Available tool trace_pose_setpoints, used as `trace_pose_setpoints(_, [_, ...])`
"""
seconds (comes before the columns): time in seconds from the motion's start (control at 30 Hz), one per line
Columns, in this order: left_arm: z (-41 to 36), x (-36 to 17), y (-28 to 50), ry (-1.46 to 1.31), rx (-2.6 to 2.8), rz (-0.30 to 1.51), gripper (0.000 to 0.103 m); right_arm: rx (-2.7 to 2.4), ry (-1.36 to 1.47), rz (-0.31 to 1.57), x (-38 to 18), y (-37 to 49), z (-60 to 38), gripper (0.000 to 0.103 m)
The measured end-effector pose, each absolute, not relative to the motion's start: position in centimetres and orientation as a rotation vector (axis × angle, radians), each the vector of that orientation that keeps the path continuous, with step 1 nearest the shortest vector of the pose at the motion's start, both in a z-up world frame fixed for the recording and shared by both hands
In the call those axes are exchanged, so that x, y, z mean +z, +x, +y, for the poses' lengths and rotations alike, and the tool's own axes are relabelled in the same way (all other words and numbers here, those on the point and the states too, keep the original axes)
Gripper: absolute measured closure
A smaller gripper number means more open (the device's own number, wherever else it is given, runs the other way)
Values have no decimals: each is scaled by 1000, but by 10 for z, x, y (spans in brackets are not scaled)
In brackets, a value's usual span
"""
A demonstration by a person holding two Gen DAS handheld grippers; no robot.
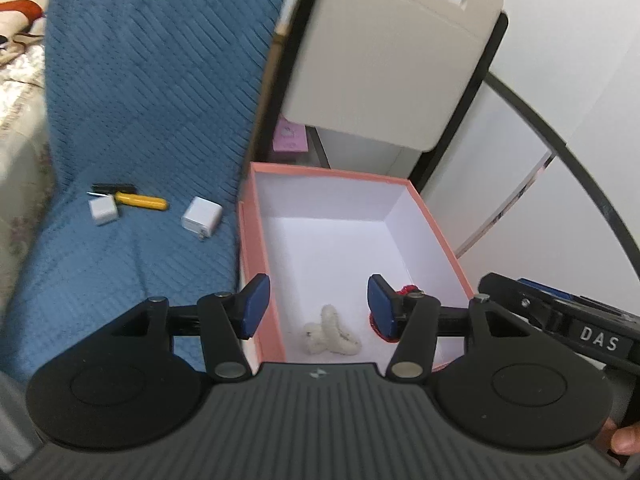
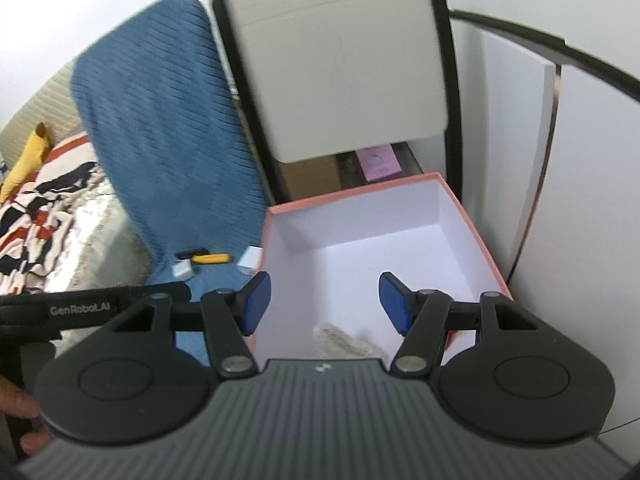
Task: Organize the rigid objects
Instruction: 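Withdraw both tools from the box back toward the chair seat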
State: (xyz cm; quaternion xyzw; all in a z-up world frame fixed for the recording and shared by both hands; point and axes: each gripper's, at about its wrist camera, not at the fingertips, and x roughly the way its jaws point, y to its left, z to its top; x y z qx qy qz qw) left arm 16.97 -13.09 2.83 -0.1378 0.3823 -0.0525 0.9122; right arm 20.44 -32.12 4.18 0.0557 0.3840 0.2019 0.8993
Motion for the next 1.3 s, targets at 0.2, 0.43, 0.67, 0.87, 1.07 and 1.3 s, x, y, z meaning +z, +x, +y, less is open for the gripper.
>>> trace_pose_setpoints(0.2, [-100, 48, 135, -293, -74, 734, 42, 443, 95, 750, 58, 173, -305, 41])
trace_pose_setpoints(0.43, [-69, 55, 96, -295, -47, 700, 42, 472, 74, 730, 63, 139, -283, 41])
trace_pose_setpoints(0.67, [-46, 44, 64, -296, -27, 698, 42, 483, 68, 735, 61, 111, -265, 41])
trace_pose_setpoints(0.87, [-31, 38, 41, -284, -17, 690, 42, 493, 55, 729, 50, 93, -247, 41])
trace_pose_setpoints(1.07, [-20, 27, 20, -272, 2, 680, 42, 516, 51, 727, 37, 82, -233, 41])
trace_pose_setpoints(1.3, [-16, 6, 10, -278, 9, 684, 42, 529, 32, 719, 23, 74, -227, 41])
